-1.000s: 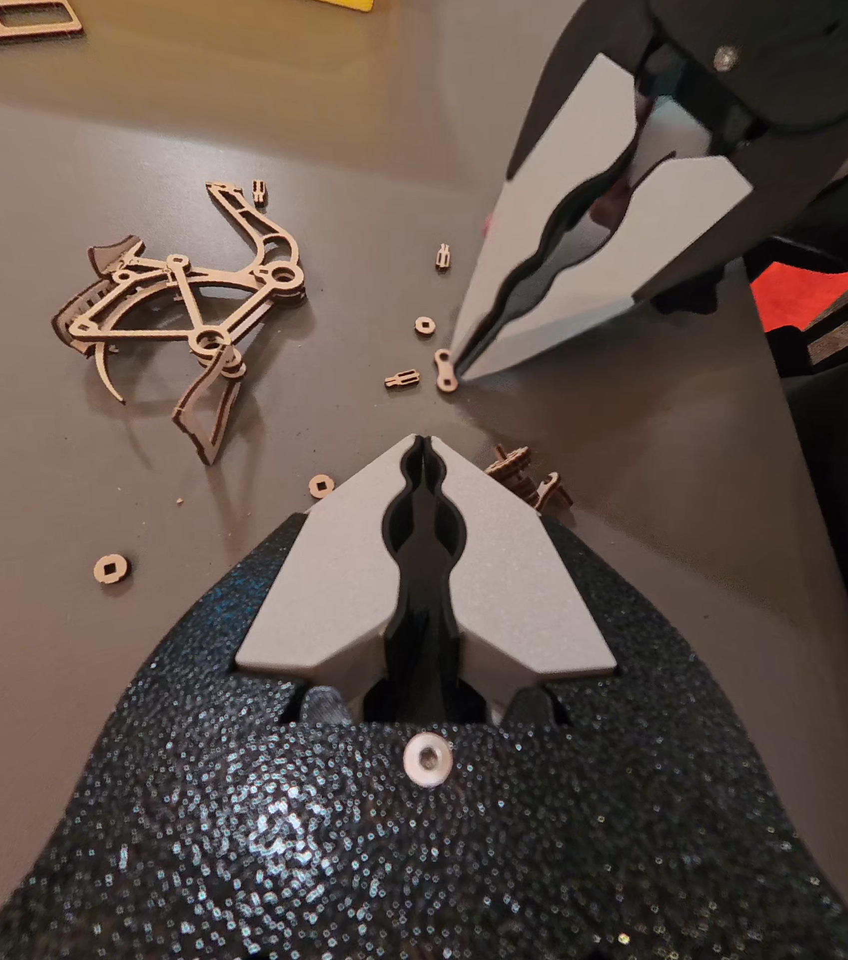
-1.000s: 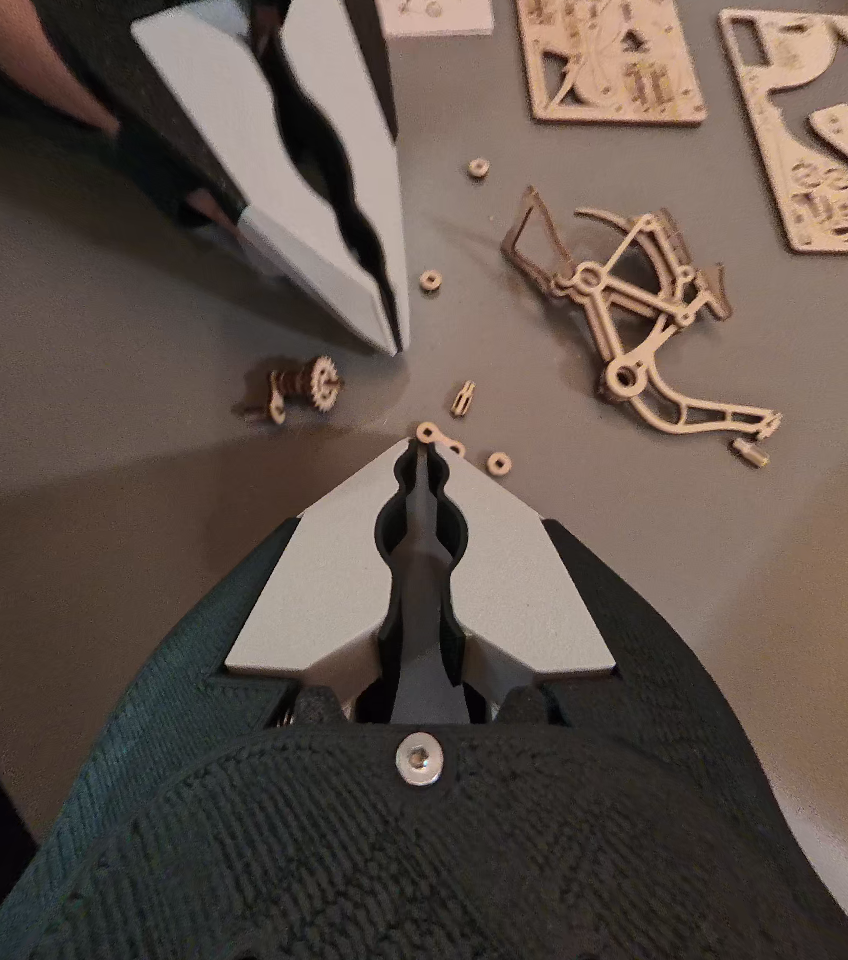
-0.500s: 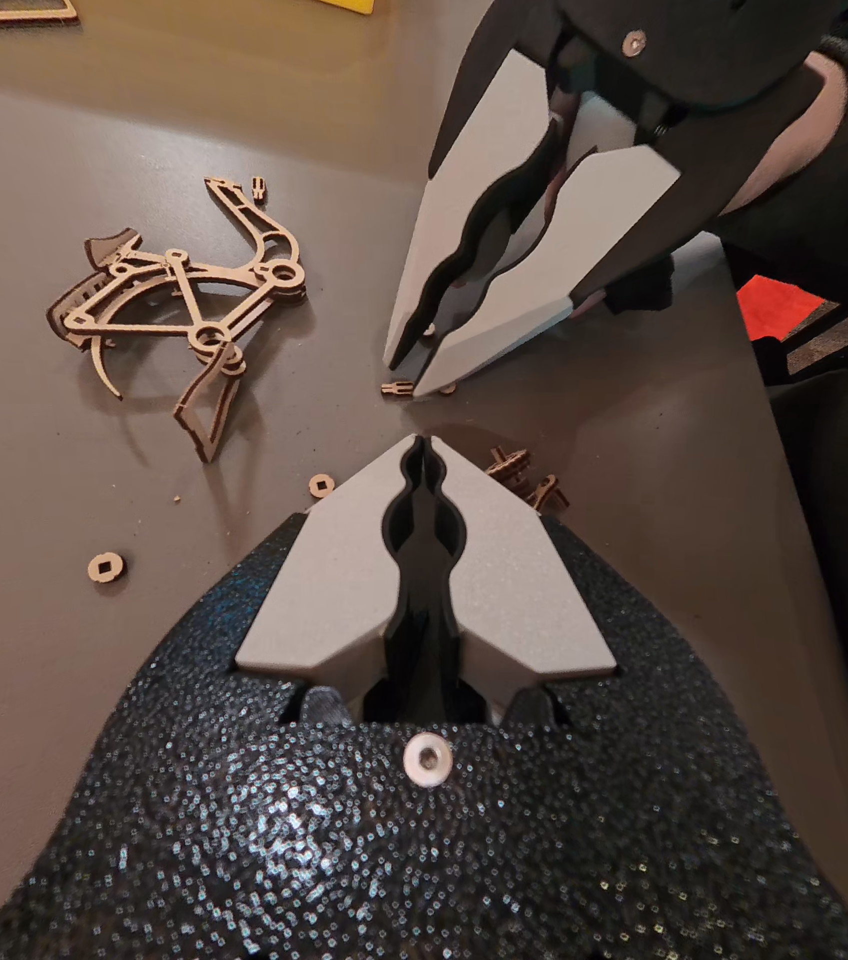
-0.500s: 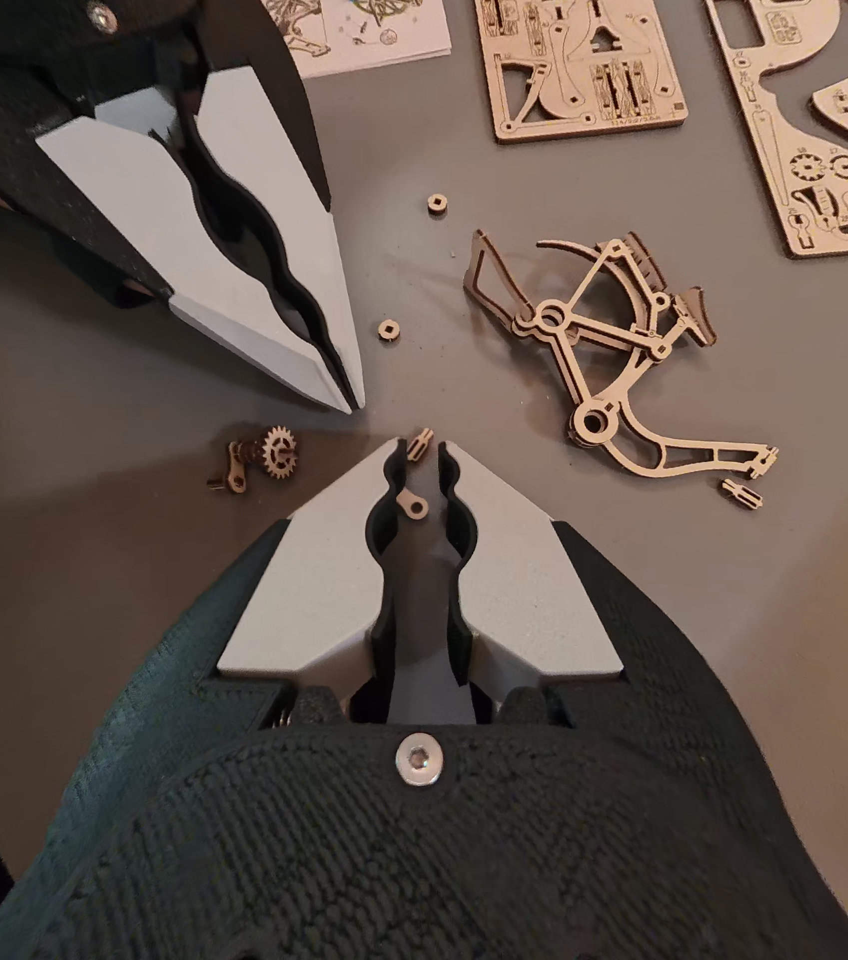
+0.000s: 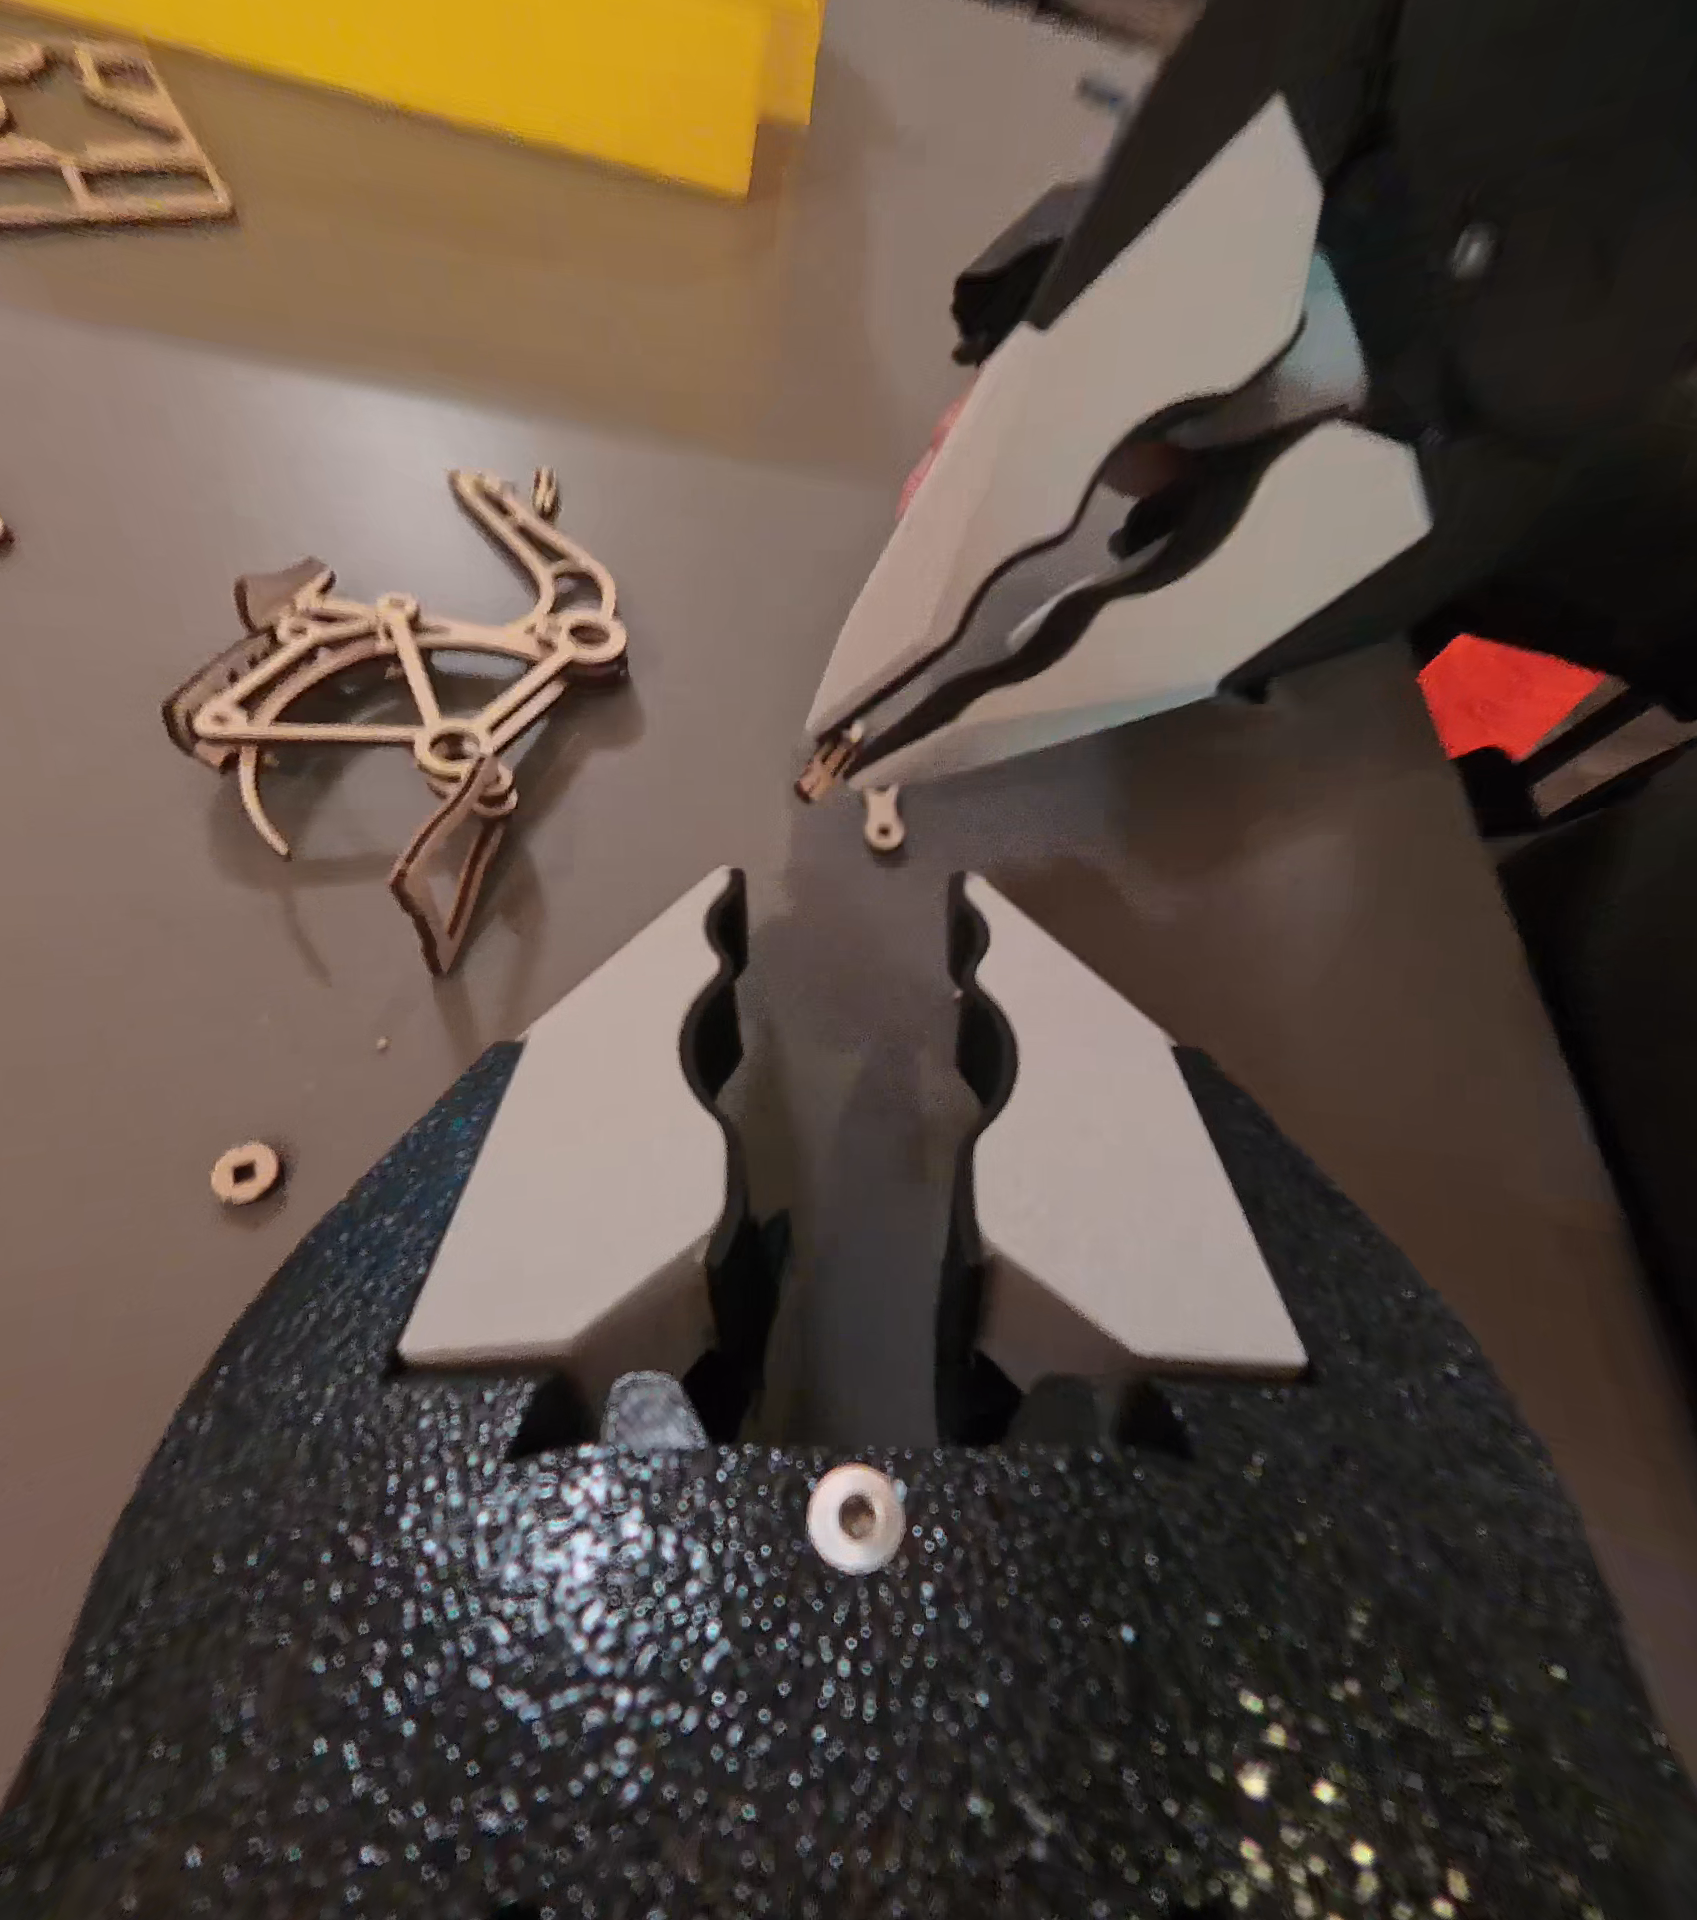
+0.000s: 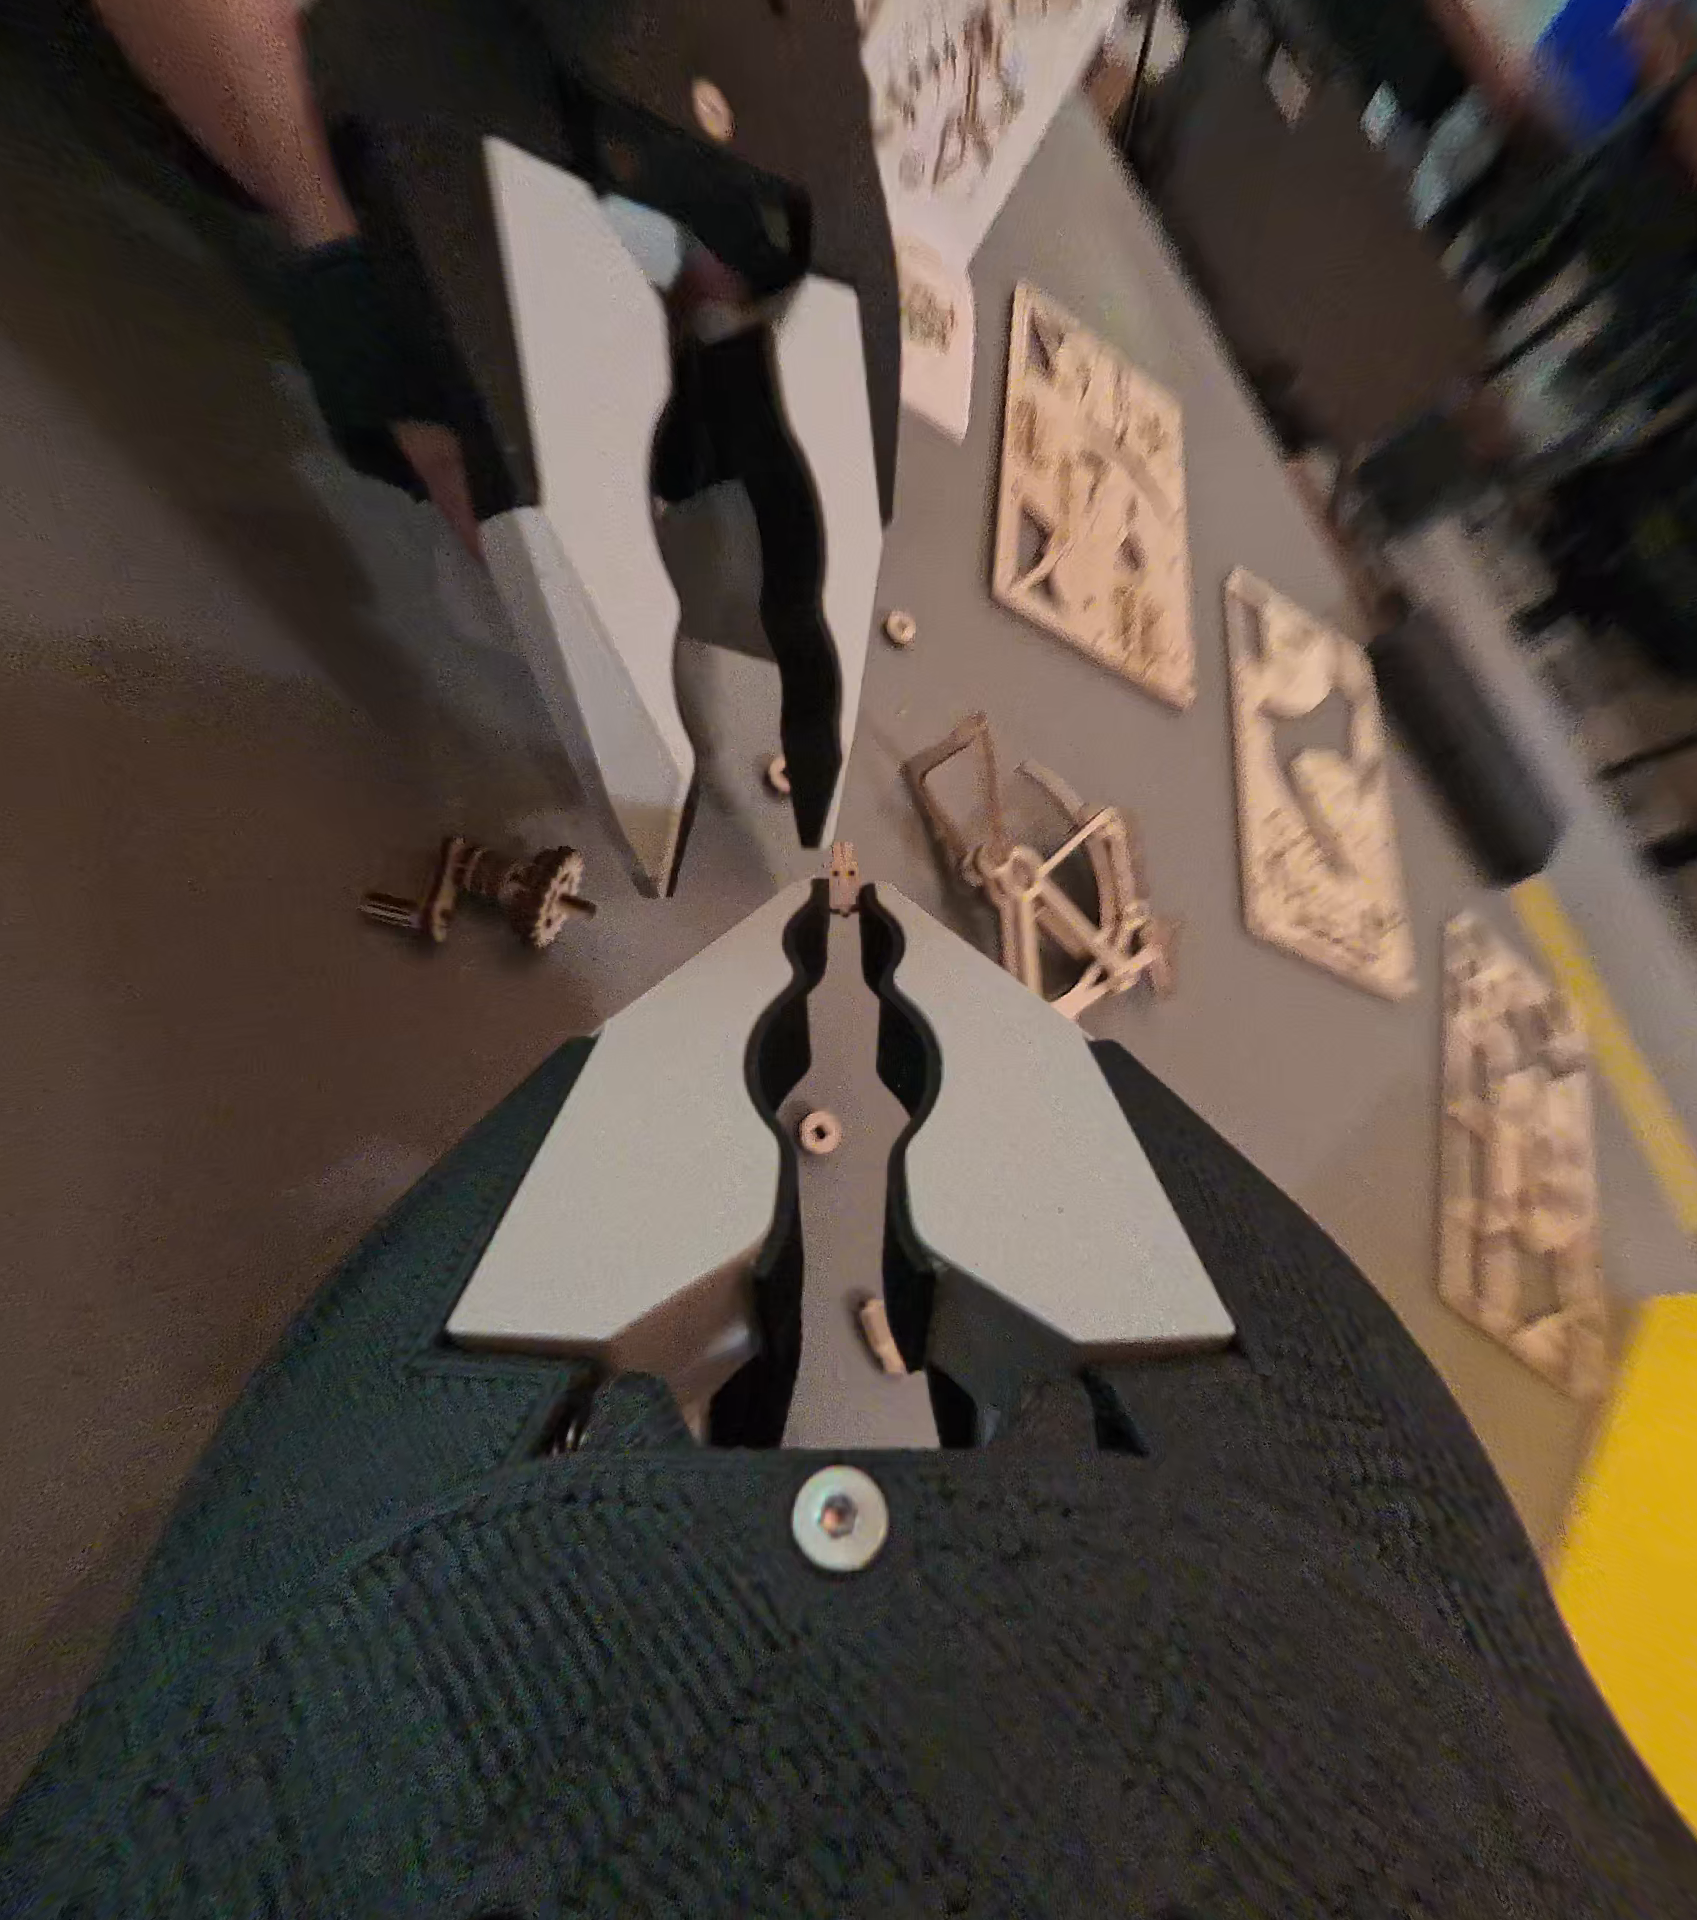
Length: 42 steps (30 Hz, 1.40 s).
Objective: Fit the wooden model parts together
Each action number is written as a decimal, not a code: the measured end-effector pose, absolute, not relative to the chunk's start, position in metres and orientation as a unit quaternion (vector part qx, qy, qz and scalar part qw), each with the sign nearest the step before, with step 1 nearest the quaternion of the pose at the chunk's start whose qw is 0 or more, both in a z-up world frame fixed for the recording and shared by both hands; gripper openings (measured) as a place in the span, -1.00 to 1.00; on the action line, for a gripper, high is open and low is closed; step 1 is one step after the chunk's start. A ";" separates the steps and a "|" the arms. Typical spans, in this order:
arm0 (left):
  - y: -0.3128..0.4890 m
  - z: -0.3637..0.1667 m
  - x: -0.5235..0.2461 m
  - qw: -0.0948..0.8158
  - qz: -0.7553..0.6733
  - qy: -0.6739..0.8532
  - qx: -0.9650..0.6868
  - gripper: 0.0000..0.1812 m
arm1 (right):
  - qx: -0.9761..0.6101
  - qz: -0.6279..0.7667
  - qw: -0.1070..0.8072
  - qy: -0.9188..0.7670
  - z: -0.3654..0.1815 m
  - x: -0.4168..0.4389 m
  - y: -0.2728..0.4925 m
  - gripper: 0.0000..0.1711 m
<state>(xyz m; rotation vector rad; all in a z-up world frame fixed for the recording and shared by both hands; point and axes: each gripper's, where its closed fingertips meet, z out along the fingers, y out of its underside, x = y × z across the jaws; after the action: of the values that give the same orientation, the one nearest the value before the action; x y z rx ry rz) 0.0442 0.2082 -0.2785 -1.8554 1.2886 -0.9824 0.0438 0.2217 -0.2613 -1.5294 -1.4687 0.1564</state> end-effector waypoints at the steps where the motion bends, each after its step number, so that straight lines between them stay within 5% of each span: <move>1: 0.206 -0.272 0.046 0.341 -0.395 0.490 -0.698 -0.64 | -0.594 0.046 0.504 -0.625 -0.256 0.042 0.218 -0.95; 6: 0.196 -0.255 0.050 0.339 -0.461 0.481 -0.664 -0.90 | -0.482 -0.015 0.557 -0.676 -0.238 0.036 0.205 -0.95; 13: 0.192 -0.243 0.050 0.302 -0.545 0.431 -0.653 -0.78 | -0.448 -0.034 0.570 -0.688 -0.233 0.039 0.201 -0.95; 24: 0.191 -0.233 0.050 0.324 -0.561 0.427 -0.631 -0.99 | -0.449 -0.017 0.580 -0.680 -0.230 0.040 0.197 -0.95; 28: 0.198 -0.192 0.043 0.413 -0.599 0.392 -0.563 -1.00 | -0.536 0.180 0.655 -0.501 -0.192 0.036 0.206 -0.90; 33: 0.197 -0.156 0.027 0.477 -0.646 0.337 -0.490 -1.00 | -0.546 0.521 0.611 -0.239 -0.155 0.022 0.207 -0.84; 42: 0.193 -0.152 0.027 0.476 -0.667 0.324 -0.473 -1.00 | -0.501 0.644 0.553 -0.168 -0.146 0.015 0.201 -0.93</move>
<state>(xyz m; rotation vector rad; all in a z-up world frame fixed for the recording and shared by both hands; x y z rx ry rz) 0.0270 0.1927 -0.1516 -1.1555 0.7918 -1.6294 0.0154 0.2011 -0.1458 -1.1848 -0.3970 1.5237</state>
